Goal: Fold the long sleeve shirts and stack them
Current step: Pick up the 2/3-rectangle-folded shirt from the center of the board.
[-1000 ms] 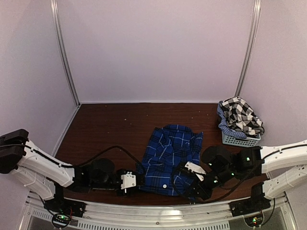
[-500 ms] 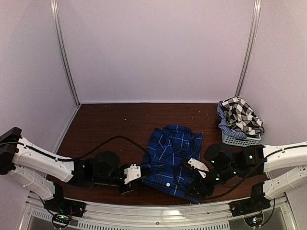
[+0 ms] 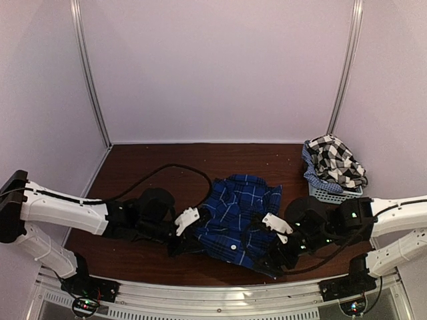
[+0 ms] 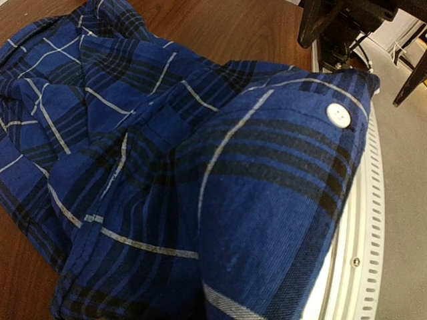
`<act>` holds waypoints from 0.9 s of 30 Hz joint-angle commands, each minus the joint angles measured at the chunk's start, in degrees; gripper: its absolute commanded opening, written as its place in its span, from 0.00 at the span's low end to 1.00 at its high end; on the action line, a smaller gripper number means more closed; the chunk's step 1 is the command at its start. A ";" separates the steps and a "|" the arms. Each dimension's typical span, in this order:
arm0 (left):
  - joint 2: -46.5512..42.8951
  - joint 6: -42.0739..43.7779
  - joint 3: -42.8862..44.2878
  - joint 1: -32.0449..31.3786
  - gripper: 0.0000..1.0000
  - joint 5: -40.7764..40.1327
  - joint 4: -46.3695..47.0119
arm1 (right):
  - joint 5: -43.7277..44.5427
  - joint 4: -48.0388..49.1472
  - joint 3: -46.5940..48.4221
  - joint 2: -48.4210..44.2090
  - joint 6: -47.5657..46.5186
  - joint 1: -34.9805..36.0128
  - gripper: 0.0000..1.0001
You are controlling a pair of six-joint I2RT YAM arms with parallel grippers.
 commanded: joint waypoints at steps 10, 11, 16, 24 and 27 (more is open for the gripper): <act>-3.93 -5.86 5.51 2.28 0.00 10.43 -5.20 | 11.22 -4.06 6.08 8.56 -0.45 7.35 0.87; -4.18 -5.93 5.51 2.37 0.00 10.58 -5.50 | 11.62 -4.33 6.42 9.08 -0.61 7.54 0.83; -5.61 -7.68 5.18 2.32 0.00 10.67 -7.74 | 9.71 -3.82 7.29 10.09 -1.41 7.98 0.50; -12.04 -15.62 0.48 2.03 0.00 13.61 -13.28 | 0.97 1.43 5.05 9.30 -0.12 9.12 0.00; -14.32 -18.03 -0.77 0.68 0.00 16.18 -15.78 | -4.13 5.25 3.48 7.67 1.19 9.46 0.00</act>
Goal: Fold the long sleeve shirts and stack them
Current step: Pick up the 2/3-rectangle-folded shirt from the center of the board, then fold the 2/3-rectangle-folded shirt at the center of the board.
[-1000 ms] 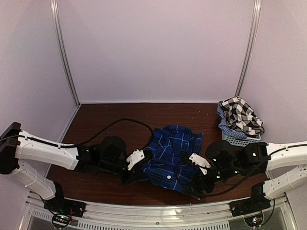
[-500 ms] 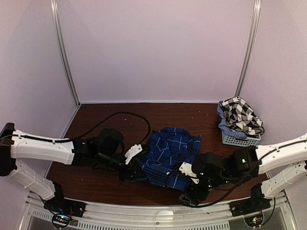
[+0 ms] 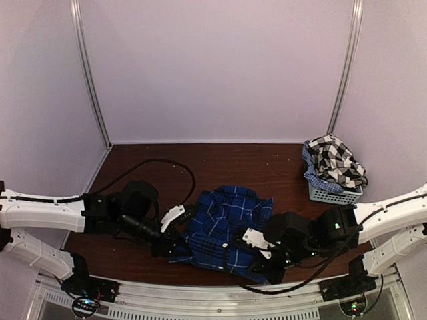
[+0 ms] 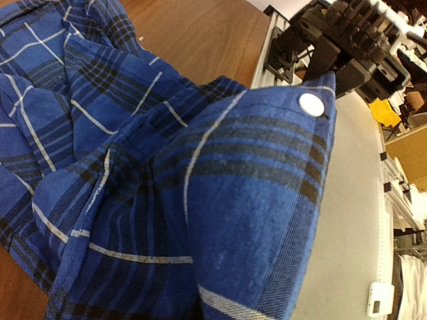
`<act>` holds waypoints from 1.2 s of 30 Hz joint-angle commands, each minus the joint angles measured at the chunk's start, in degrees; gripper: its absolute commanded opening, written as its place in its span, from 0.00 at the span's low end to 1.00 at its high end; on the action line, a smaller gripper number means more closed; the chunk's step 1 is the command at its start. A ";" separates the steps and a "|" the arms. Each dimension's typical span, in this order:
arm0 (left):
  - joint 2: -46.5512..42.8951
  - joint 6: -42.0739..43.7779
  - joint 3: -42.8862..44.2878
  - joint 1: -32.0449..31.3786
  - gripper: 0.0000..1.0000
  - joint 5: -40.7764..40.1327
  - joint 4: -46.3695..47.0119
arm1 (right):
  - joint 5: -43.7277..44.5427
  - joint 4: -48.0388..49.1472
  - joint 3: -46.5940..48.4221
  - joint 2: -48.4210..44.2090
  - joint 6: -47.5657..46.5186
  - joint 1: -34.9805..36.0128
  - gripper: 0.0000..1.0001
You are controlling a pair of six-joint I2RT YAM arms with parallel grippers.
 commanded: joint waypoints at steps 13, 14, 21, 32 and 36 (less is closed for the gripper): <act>-0.77 -5.29 4.04 3.82 0.00 17.18 0.84 | -22.85 8.86 -2.29 -7.27 2.14 -10.40 0.01; 0.04 -5.23 4.50 4.97 0.00 17.78 1.20 | -24.78 8.84 -2.48 -7.56 1.83 -12.78 0.02; 4.47 -8.84 5.24 15.30 0.00 22.87 7.67 | -32.90 8.00 -1.53 -4.15 -1.77 -25.04 0.20; 11.43 -9.99 5.43 21.55 0.00 28.05 11.53 | -32.27 9.70 -1.09 0.35 -6.18 -32.21 0.68; 12.13 -10.15 5.08 22.73 0.00 29.11 12.12 | -32.37 12.73 -2.48 0.61 -6.87 -32.21 0.78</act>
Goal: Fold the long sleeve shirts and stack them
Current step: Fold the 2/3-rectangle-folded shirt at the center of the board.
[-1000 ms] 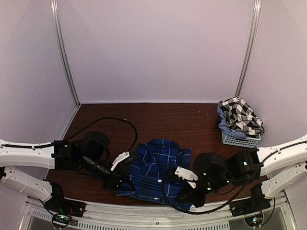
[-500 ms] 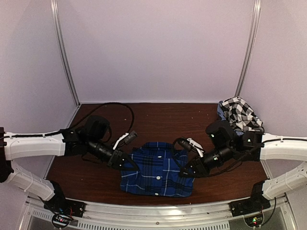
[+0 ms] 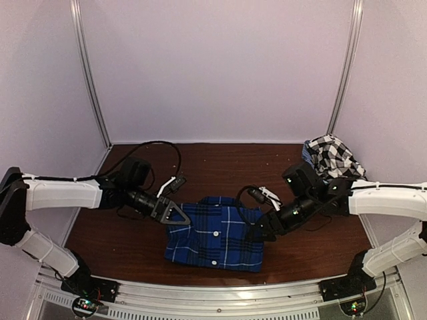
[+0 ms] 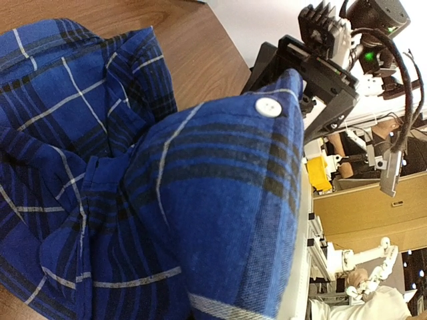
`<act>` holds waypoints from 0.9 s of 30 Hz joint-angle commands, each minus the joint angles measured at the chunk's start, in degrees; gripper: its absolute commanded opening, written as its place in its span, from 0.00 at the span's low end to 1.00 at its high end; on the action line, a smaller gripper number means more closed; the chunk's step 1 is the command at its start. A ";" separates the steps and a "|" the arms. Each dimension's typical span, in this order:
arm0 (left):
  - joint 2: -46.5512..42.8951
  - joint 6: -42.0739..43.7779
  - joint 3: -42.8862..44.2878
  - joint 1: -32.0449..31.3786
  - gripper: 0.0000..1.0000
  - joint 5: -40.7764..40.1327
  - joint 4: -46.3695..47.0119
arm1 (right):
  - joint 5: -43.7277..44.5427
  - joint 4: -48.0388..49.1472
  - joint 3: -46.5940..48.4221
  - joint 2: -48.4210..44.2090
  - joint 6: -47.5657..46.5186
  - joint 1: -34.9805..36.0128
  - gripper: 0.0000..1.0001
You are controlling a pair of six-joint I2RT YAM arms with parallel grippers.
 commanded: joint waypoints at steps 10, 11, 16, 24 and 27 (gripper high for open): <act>4.05 -0.26 1.98 2.65 0.00 6.23 8.65 | 0.08 11.83 -1.23 6.66 -4.50 -0.26 0.85; 4.38 -0.30 2.30 3.10 0.00 6.42 8.68 | -0.36 12.57 -1.18 7.39 -4.59 -0.25 0.83; 6.45 -0.97 3.86 5.19 0.00 7.24 9.50 | -4.32 15.37 -0.26 10.12 -4.68 -1.17 0.57; 13.43 -0.59 9.04 8.36 0.06 7.81 9.04 | -9.70 18.72 2.00 14.08 -1.74 -7.90 0.10; 16.10 -0.61 11.16 9.98 0.18 7.73 8.92 | -11.75 20.24 2.64 16.16 -0.43 -10.68 0.05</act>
